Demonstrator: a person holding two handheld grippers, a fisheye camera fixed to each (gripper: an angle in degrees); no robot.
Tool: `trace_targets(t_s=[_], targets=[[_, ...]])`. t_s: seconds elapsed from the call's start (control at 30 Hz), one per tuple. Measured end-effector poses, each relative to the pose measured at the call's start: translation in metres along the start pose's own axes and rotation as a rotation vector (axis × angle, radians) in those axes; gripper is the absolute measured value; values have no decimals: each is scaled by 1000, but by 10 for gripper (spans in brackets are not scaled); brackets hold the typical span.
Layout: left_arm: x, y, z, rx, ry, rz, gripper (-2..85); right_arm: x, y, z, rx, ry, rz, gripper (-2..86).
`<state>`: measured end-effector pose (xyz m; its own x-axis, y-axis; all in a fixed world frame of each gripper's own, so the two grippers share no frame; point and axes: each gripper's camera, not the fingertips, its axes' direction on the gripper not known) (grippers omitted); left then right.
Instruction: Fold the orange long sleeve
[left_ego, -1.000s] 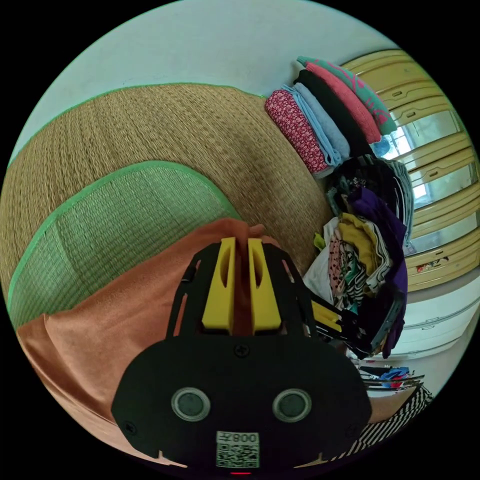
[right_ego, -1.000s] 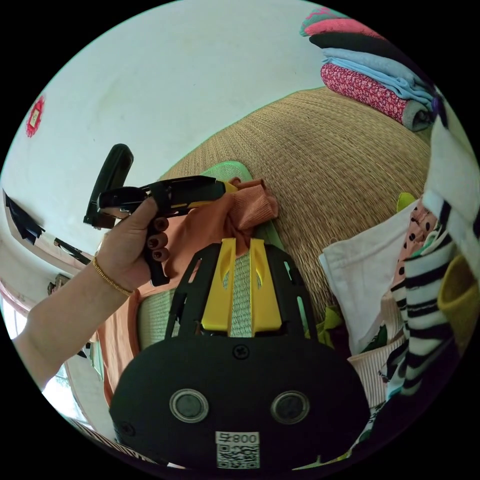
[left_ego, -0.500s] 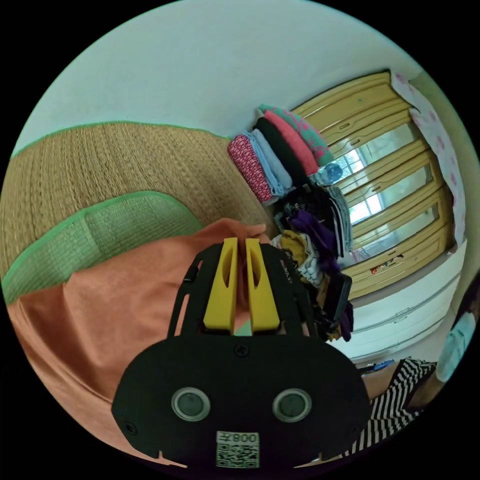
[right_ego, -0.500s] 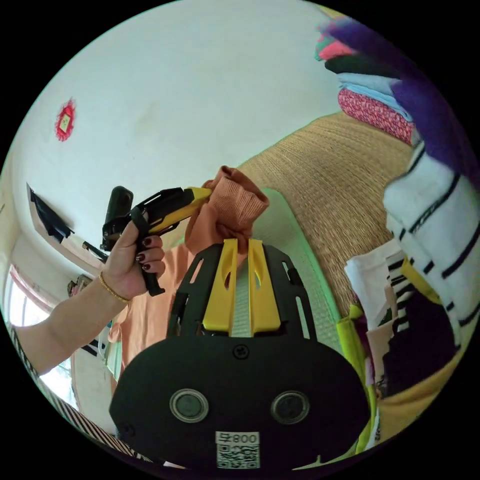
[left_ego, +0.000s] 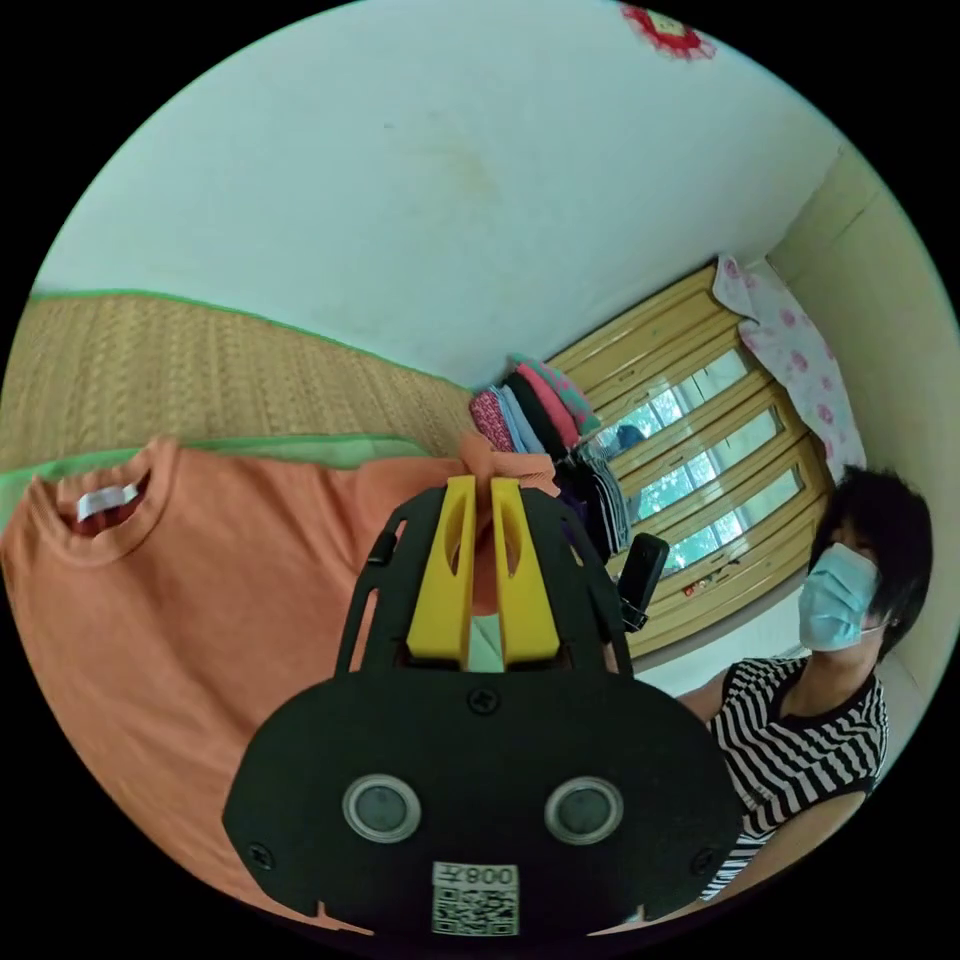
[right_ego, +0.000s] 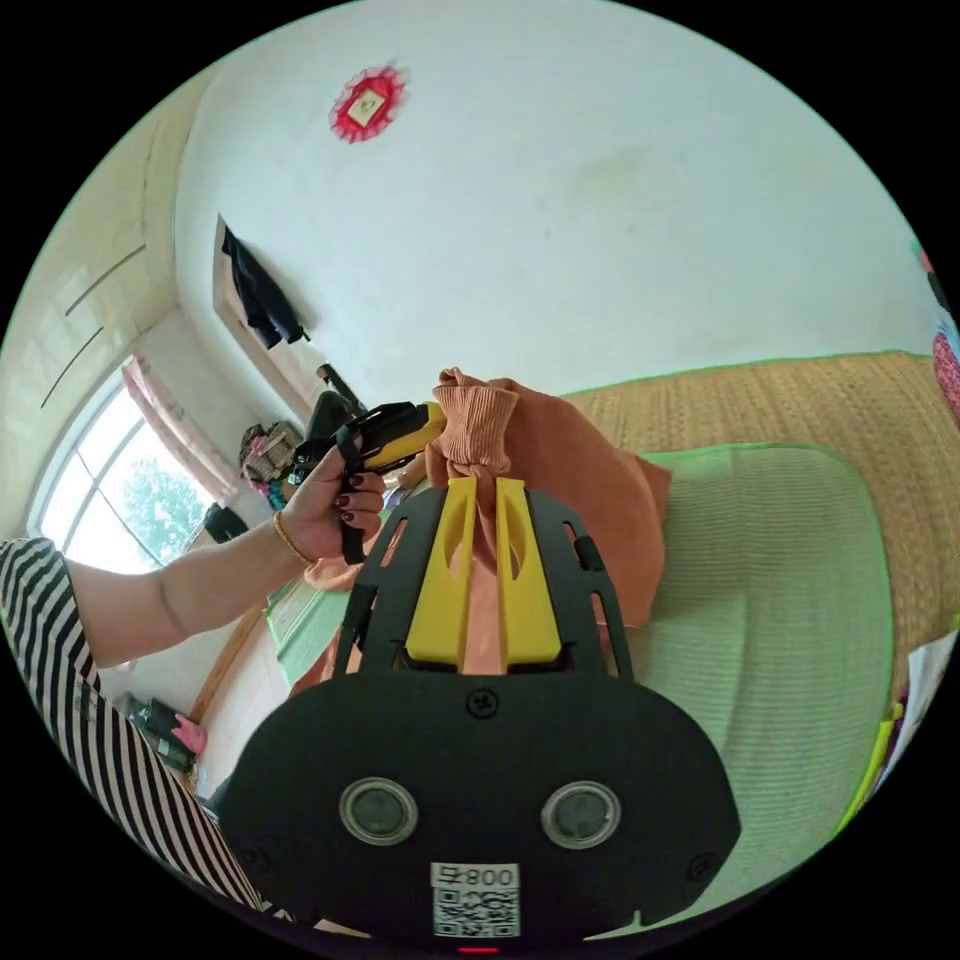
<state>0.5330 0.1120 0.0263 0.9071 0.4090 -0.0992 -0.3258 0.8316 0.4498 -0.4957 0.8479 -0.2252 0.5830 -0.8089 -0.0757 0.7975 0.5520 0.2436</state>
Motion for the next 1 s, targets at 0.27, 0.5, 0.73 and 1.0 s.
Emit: trace_targets(t_s=[0.27,0.5,0.73,1.0], targets=[[-80,62,-114,56,-122,-173,30,-64,-39,142,-195,-80,-31,32],[-138,92,-155,50,-131,-262,36,-82,-60,223,-313,-90,-20,31],[-181,119,-195,120,-201,-344,56,-97,-71,286,-422,-54,-63,34],[-168,123,-206,135,-124,-240,45,-128,-82,307,-507,-135,-181,19]])
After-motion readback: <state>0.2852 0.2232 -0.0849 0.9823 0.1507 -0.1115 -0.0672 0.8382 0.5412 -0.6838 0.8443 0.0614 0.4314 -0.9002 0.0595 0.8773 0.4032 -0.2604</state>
